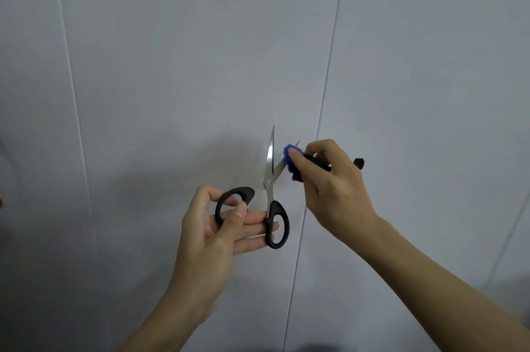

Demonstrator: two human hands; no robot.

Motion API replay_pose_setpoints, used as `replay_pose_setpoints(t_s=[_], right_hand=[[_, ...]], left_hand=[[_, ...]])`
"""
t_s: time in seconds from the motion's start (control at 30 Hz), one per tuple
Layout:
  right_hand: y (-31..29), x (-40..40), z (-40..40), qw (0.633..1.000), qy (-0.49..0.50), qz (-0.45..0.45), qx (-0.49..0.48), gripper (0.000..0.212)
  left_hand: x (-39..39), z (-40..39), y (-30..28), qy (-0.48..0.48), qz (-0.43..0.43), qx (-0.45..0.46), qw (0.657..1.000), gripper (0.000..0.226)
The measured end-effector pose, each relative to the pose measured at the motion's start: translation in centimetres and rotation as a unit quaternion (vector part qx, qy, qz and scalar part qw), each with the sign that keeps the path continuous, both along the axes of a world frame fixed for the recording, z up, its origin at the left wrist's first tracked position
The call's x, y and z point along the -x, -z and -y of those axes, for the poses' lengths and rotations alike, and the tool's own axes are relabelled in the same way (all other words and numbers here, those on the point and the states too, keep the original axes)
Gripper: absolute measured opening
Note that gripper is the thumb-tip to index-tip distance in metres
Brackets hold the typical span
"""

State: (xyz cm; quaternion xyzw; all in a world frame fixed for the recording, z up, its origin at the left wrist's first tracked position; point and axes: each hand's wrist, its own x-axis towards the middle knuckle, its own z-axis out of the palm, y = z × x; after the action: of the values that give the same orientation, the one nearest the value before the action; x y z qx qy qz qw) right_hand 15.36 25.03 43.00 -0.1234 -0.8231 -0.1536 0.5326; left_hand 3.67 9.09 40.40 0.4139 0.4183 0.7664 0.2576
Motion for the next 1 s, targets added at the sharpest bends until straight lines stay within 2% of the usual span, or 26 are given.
replay_pose_setpoints(t_s=[0.27,0.37,0.47,0.67,1.0], right_hand=[[-1.2,-0.1,0.4,0.997,0.013,-0.076,-0.01,0.026],[-0.1,0.0,2.6,0.999,-0.041,-0.002,0.022,0.046],[1.2,0.2,3.2,0.993,-0.045,0.088,-0.072,0.041],[1.0,0.4,1.7,0.995,-0.033,0.043,-0.084,0.024],[0.5,0.7,0.3,0.996,-0.03,-0.007,-0.081,0.026]], left_hand=[[0.5,-0.1,0.1,-0.003,0.027,0.005,1.0,0.003],[0.8,-0.4,0.2,-0.014,0.026,0.001,1.0,0.002],[1.1,-0.6,0.4,-0.023,0.01,0.006,1.0,0.003],[0.9,-0.4,0.2,0.017,0.018,0.002,1.0,0.005],[0.6,0.2,0.0,0.025,0.018,-0.005,1.0,0.007]])
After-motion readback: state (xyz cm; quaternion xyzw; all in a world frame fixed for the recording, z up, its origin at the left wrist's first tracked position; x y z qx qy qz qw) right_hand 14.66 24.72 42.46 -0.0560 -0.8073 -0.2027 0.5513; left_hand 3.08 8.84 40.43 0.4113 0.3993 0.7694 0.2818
